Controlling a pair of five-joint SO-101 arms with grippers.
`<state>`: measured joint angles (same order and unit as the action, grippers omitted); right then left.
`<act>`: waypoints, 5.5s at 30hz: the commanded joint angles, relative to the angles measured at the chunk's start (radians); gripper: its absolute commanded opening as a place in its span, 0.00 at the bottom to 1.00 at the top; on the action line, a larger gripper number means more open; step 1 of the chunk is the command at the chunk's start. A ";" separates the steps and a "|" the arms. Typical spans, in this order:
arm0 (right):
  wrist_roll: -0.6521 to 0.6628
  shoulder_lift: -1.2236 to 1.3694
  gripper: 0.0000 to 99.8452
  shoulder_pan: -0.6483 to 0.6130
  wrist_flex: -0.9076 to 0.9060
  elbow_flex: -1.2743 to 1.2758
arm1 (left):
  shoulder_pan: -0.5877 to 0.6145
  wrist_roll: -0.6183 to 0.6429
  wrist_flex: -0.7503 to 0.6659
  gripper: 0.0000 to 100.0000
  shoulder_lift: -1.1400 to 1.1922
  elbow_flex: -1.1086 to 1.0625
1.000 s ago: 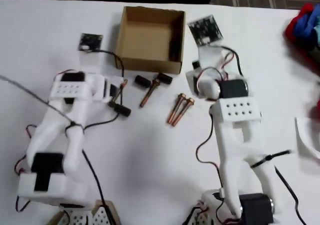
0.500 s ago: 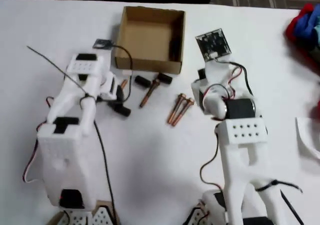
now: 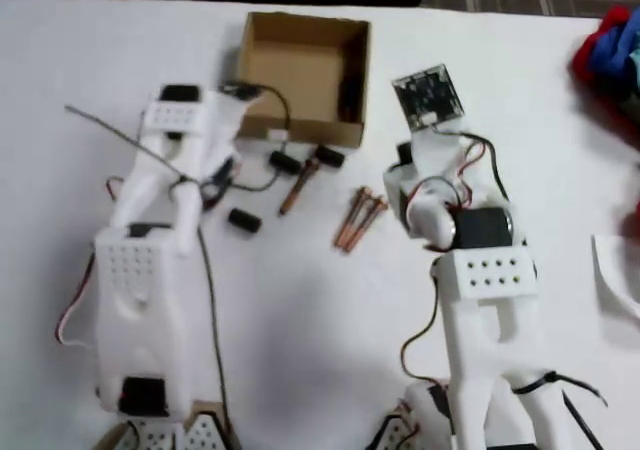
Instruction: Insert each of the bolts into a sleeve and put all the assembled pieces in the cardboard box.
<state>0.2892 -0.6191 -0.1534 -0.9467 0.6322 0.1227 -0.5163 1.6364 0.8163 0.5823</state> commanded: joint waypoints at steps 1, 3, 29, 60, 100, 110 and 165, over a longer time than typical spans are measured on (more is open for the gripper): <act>0.008 -0.039 0.02 0.005 0.018 -0.006 | 0.089 -0.302 0.160 0.03 -0.014 0.096; 0.008 -0.039 0.02 0.005 0.018 -0.006 | 0.149 -0.390 0.150 0.03 -0.048 0.099; 0.008 -0.044 0.02 0.005 0.018 -0.006 | 0.051 -1.068 -0.215 0.03 -0.727 -0.943; -0.002 -0.035 0.02 -0.002 0.128 0.038 | 0.011 -0.008 -0.021 0.23 -0.809 -0.613; -0.083 -0.035 0.02 -0.110 0.575 0.499 | 0.000 1.269 -0.391 0.23 -0.621 -0.877; -0.083 -0.035 0.02 -0.110 0.573 0.499 | 0.008 1.298 -0.367 0.22 -0.445 -0.828; -0.083 -0.035 0.02 -0.108 0.572 0.500 | 0.023 0.727 0.133 0.20 -0.023 -0.056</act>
<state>0.2079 -0.6206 -0.2578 -0.3882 1.1400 0.1350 0.2002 1.7637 0.8025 0.5409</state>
